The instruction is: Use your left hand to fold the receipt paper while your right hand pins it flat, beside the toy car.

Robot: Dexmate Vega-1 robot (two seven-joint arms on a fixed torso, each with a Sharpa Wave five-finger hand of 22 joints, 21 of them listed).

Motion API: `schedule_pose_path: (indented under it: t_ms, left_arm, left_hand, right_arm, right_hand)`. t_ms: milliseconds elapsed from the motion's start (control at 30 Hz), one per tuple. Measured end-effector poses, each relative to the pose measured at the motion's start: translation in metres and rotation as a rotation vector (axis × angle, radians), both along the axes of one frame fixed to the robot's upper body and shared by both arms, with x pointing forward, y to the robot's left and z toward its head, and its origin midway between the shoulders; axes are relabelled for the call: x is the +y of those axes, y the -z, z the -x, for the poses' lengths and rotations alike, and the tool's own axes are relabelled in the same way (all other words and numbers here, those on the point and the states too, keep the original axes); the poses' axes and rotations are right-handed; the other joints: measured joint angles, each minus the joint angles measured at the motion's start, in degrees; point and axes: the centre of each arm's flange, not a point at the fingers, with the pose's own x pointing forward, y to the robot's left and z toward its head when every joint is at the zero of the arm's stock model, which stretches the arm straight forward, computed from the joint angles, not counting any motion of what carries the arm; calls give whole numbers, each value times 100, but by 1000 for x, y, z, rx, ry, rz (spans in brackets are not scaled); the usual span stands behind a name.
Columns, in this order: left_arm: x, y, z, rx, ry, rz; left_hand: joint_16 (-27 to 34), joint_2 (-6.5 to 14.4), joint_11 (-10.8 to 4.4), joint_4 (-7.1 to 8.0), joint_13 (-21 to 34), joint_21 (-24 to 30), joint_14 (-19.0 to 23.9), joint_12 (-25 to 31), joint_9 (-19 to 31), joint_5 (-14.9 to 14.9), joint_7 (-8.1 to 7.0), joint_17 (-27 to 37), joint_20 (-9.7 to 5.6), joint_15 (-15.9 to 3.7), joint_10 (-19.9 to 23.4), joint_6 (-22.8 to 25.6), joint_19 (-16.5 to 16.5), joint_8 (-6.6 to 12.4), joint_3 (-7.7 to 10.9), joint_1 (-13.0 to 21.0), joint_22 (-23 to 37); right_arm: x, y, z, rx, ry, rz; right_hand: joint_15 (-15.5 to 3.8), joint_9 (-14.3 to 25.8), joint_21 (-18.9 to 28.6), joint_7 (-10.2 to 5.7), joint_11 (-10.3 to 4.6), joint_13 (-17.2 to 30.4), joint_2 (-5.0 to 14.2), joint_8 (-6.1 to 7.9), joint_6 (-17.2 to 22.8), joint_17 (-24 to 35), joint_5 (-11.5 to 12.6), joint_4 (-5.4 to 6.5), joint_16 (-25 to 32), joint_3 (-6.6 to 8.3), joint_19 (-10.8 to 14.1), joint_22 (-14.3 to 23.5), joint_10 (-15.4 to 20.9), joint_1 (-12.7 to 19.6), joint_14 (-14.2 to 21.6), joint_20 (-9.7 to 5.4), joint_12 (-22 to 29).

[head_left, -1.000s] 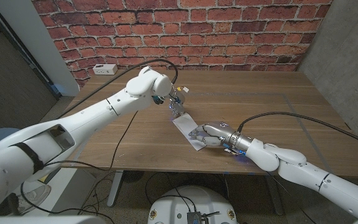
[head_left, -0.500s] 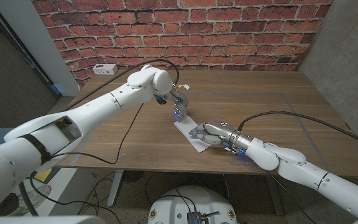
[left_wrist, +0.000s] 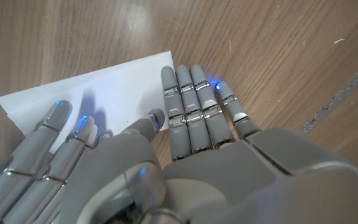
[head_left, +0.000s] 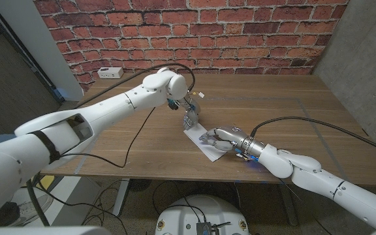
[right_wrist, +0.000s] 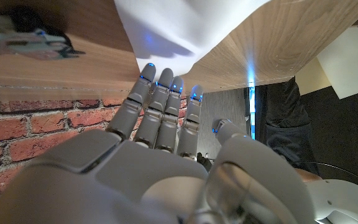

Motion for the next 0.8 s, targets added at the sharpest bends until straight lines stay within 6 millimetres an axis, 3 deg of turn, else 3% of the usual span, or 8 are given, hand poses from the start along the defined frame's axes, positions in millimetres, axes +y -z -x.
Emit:
schedule_pose_path:
  t_ms: [100, 233, 433, 600, 700, 800]
  left_arm:
    - [-2, 2, 0, -25, -14, -38]
    - [-4, 1, 4, -48, -9, -54]
    - [0, -3, 14, -102, 57, 6]
    - [3, -13, 28, -158, 141, 89]
    - [3, -20, 36, -179, 204, 151]
    - [5, -25, 40, -162, 241, 205]
  left_hand:
    - [-1, -55, -57, -39, 58, 0, -46, -100, -10, 0, -60, 1, -31, 0, -314, -342, -31, -188, 19, -55, 0]
    - [-254, -76, -147, -198, 14, 44, -671, -378, -90, 0, -156, 0, -78, -33, -701, -766, -78, -450, 71, -76, -6]
    - [-604, -257, -153, -256, -150, 20, -1040, -564, -258, -46, -262, -320, -99, 1, -1023, -995, -304, -646, -225, -263, -17]
    - [-518, -235, -220, -340, -82, -5, -1093, -586, -187, -67, -333, -252, -103, 4, -1134, -1023, -391, -586, -357, -312, -16]
    - [-413, -197, -191, -366, -58, 44, -881, -577, -160, -67, -372, -243, -51, 10, -1103, -976, -248, -501, -383, -351, -16]
    - [-246, -158, -135, -372, -17, 140, -536, -443, -119, -67, -296, -205, 27, 60, -819, -705, -105, -348, -437, -389, -16]
  right_arm:
    - [-1, 0, 0, 1, -2, -4]
    - [-1, 1, 0, 3, -4, -7]
    - [-2, 2, -1, 7, -2, -9]
    - [-1, 3, -2, 11, -5, -9]
    - [-1, 4, -2, 11, -6, -10]
    - [0, 4, -2, 8, -8, -11]
  right_hand:
    - [-8, 0, 3, 12, -2, 0, 0, 0, 12, 0, 0, 0, 8, 0, 0, 0, 2, 0, 8, 0, 0]
    - [-18, 0, 68, 2, 50, 0, 0, 0, 44, 21, 0, 0, 52, 0, 161, 18, 138, 0, 152, -28, 0]
    - [-80, 0, 251, 81, 66, 0, 0, 0, 185, 41, 0, -24, 174, 24, 514, 54, 419, 0, 534, -124, 33]
    - [-89, 0, 250, 103, 68, 22, 0, 1, 225, 52, 0, -1, 174, 47, 506, 54, 421, 0, 562, -117, 33]
    - [-72, 0, 250, 102, 68, 26, 0, 0, 225, 52, 0, -1, 174, 47, 458, 54, 421, 0, 534, -71, 16]
    - [-79, 0, 250, 103, 68, 26, 0, 1, 225, 79, 0, -18, 174, 64, 415, 53, 421, 0, 506, -71, 0]
